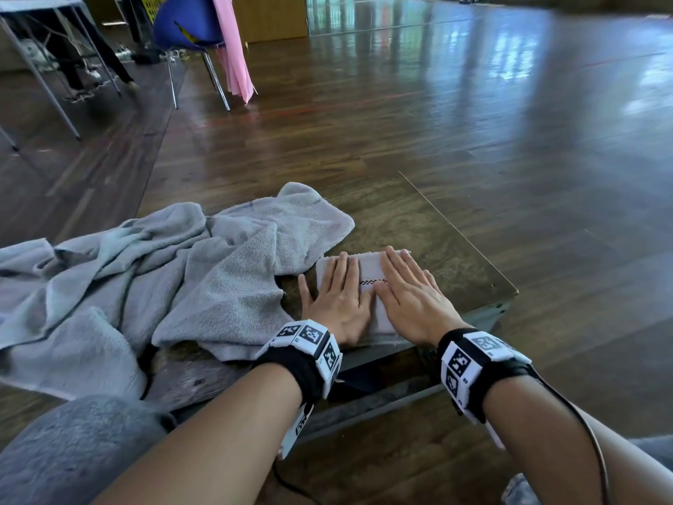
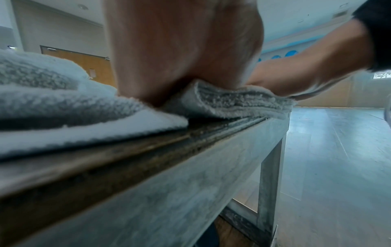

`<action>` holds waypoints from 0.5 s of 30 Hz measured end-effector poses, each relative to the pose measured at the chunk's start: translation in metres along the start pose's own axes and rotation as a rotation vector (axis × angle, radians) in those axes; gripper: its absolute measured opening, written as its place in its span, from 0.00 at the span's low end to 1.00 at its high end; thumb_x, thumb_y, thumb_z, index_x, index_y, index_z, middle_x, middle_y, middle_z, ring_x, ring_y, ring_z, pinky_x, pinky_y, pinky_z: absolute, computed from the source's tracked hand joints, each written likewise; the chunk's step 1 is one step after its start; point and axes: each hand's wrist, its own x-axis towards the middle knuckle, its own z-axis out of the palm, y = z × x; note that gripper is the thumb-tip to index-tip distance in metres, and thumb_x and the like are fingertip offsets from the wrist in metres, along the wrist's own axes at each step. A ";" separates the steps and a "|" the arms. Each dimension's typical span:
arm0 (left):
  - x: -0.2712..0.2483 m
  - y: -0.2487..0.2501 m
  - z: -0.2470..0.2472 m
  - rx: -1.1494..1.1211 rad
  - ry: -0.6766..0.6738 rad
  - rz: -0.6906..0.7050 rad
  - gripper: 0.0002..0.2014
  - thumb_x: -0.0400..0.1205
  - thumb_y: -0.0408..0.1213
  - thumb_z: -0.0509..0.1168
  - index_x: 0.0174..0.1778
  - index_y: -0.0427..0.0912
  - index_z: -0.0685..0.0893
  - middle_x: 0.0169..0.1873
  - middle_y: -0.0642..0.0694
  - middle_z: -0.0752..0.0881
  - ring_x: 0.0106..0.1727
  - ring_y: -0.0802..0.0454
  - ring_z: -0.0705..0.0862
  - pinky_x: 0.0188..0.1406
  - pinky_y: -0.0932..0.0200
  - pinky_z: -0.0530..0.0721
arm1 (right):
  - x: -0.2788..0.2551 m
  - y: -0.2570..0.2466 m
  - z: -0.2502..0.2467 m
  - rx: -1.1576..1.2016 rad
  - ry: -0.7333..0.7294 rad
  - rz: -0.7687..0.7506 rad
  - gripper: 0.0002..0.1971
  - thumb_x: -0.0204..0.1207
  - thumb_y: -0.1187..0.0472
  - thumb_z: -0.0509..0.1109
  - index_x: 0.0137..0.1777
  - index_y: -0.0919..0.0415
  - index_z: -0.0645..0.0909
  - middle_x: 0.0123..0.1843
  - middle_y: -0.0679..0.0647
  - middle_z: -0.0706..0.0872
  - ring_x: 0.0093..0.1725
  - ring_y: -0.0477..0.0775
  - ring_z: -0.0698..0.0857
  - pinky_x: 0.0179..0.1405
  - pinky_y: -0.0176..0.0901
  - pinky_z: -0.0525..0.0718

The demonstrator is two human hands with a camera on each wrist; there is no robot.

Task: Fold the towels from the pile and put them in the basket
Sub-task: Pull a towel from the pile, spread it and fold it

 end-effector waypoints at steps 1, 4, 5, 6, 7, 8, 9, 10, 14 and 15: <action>0.001 0.000 0.000 0.000 0.002 -0.002 0.33 0.88 0.60 0.37 0.87 0.53 0.38 0.86 0.59 0.33 0.85 0.60 0.31 0.78 0.34 0.25 | 0.000 0.000 0.001 0.005 0.016 0.015 0.32 0.90 0.43 0.45 0.90 0.51 0.44 0.91 0.41 0.41 0.88 0.42 0.38 0.88 0.50 0.40; 0.000 0.001 0.001 -0.008 0.012 -0.009 0.33 0.88 0.59 0.38 0.87 0.53 0.37 0.86 0.58 0.33 0.85 0.60 0.30 0.78 0.35 0.25 | -0.001 -0.001 0.003 0.024 0.040 0.072 0.32 0.90 0.45 0.45 0.91 0.53 0.43 0.91 0.44 0.42 0.89 0.43 0.40 0.88 0.49 0.40; 0.000 0.001 0.001 -0.010 0.015 -0.011 0.33 0.88 0.59 0.38 0.87 0.53 0.37 0.86 0.58 0.33 0.85 0.60 0.30 0.78 0.35 0.25 | -0.002 -0.001 0.003 0.027 0.042 0.084 0.32 0.90 0.45 0.45 0.91 0.53 0.43 0.92 0.45 0.42 0.89 0.44 0.41 0.88 0.49 0.40; -0.001 0.001 0.001 -0.015 0.019 -0.015 0.33 0.88 0.59 0.38 0.87 0.53 0.37 0.86 0.58 0.32 0.85 0.60 0.30 0.78 0.35 0.25 | -0.002 -0.001 0.003 0.027 0.043 0.090 0.32 0.90 0.45 0.45 0.91 0.53 0.43 0.92 0.45 0.41 0.89 0.45 0.42 0.88 0.50 0.40; -0.002 0.002 0.001 -0.021 0.023 -0.023 0.33 0.88 0.59 0.39 0.87 0.53 0.36 0.86 0.57 0.32 0.85 0.60 0.29 0.79 0.35 0.25 | -0.002 -0.001 0.004 0.025 0.045 0.094 0.32 0.90 0.45 0.44 0.91 0.53 0.42 0.92 0.45 0.41 0.89 0.45 0.42 0.87 0.50 0.40; -0.003 0.002 0.001 -0.032 0.029 -0.038 0.33 0.88 0.59 0.39 0.87 0.53 0.36 0.86 0.57 0.31 0.85 0.60 0.29 0.79 0.36 0.25 | -0.002 -0.001 0.004 0.022 0.045 0.097 0.32 0.90 0.45 0.44 0.91 0.53 0.42 0.92 0.45 0.41 0.90 0.45 0.42 0.87 0.50 0.40; -0.005 0.001 0.002 -0.045 0.035 -0.059 0.34 0.88 0.60 0.39 0.87 0.52 0.36 0.85 0.57 0.31 0.85 0.59 0.29 0.80 0.36 0.25 | -0.002 -0.002 0.004 0.018 0.044 0.101 0.32 0.90 0.45 0.44 0.91 0.53 0.42 0.91 0.45 0.40 0.90 0.46 0.42 0.87 0.50 0.40; -0.007 0.001 0.003 -0.057 0.046 -0.080 0.35 0.87 0.60 0.40 0.87 0.51 0.35 0.85 0.57 0.30 0.85 0.58 0.29 0.79 0.36 0.26 | -0.002 -0.002 0.005 0.015 0.042 0.107 0.32 0.90 0.44 0.44 0.91 0.53 0.41 0.91 0.45 0.40 0.90 0.46 0.42 0.87 0.51 0.39; -0.014 -0.002 0.006 -0.056 0.088 -0.111 0.36 0.88 0.59 0.40 0.87 0.49 0.34 0.86 0.54 0.31 0.86 0.53 0.30 0.80 0.34 0.27 | -0.004 -0.005 0.007 0.008 0.043 0.139 0.32 0.90 0.44 0.42 0.91 0.53 0.40 0.91 0.45 0.39 0.90 0.47 0.41 0.87 0.52 0.39; -0.015 -0.001 0.005 -0.057 0.083 -0.117 0.35 0.88 0.58 0.40 0.87 0.48 0.34 0.86 0.54 0.31 0.86 0.53 0.30 0.81 0.34 0.28 | -0.004 -0.006 0.007 0.007 0.044 0.147 0.33 0.89 0.44 0.42 0.91 0.53 0.40 0.91 0.45 0.38 0.90 0.47 0.41 0.87 0.52 0.39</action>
